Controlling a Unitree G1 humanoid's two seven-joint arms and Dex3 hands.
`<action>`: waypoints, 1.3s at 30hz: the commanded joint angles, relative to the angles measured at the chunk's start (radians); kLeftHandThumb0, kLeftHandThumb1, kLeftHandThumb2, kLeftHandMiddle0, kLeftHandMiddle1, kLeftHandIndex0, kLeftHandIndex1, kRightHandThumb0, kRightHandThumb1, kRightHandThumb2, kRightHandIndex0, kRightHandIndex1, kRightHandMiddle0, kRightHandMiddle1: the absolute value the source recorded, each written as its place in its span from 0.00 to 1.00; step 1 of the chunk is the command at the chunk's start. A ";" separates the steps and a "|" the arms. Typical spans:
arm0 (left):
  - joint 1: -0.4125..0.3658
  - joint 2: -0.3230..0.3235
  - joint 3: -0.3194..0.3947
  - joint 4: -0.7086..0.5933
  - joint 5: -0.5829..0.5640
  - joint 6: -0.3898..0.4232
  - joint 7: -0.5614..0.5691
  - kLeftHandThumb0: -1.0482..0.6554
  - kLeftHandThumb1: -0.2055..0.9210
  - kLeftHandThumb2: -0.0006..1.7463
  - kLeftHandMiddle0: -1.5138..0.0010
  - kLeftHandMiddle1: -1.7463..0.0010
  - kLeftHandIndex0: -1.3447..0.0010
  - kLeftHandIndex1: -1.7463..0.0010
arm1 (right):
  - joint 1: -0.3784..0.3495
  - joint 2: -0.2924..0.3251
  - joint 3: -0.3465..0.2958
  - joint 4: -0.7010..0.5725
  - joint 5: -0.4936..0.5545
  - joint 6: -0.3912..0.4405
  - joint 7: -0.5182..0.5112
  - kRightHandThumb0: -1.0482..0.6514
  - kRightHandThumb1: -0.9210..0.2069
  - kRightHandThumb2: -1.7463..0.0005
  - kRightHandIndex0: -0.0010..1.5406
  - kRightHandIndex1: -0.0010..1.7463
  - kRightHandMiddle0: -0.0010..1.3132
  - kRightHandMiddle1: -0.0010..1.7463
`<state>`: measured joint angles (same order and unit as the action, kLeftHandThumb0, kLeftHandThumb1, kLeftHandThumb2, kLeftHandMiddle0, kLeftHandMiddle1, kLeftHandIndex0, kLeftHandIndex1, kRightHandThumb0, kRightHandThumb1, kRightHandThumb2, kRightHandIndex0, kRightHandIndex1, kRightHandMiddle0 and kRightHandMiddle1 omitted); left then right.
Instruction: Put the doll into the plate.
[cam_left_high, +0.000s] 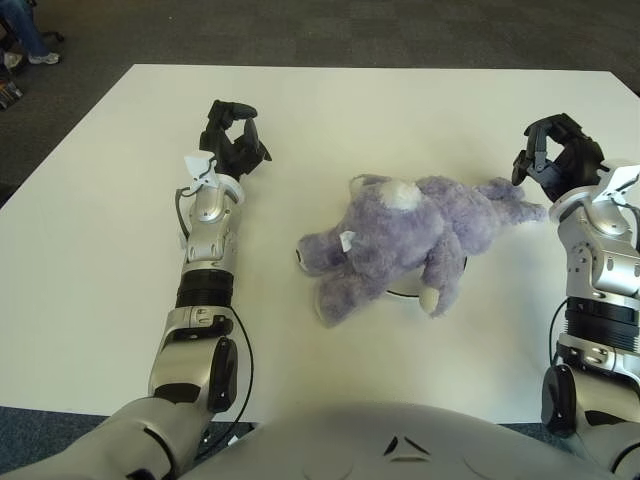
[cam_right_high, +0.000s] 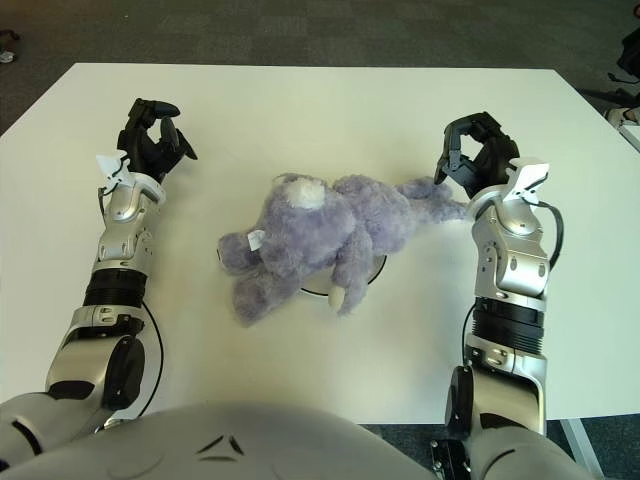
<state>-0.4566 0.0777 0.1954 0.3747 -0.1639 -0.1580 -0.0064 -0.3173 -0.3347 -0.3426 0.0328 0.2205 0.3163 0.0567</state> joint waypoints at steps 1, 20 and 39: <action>0.016 -0.002 0.005 0.018 -0.003 0.007 -0.001 0.39 0.76 0.51 0.32 0.00 0.73 0.00 | 0.002 0.018 -0.001 0.040 -0.014 -0.054 -0.016 0.38 0.31 0.43 0.68 1.00 0.32 1.00; 0.006 -0.008 0.022 0.144 -0.047 -0.083 -0.083 0.39 0.75 0.52 0.33 0.00 0.73 0.00 | -0.051 0.074 -0.006 0.335 -0.002 -0.259 -0.019 0.54 0.74 0.10 0.59 0.97 0.47 1.00; 0.006 -0.029 0.021 0.171 -0.046 -0.084 -0.083 0.38 0.74 0.53 0.31 0.00 0.72 0.00 | -0.041 0.086 0.004 0.320 0.036 -0.185 0.005 0.61 0.91 0.00 0.61 0.93 0.55 1.00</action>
<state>-0.4443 0.0494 0.2154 0.5289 -0.2069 -0.2320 -0.0831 -0.3729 -0.2598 -0.3476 0.3728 0.2339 0.0939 0.0369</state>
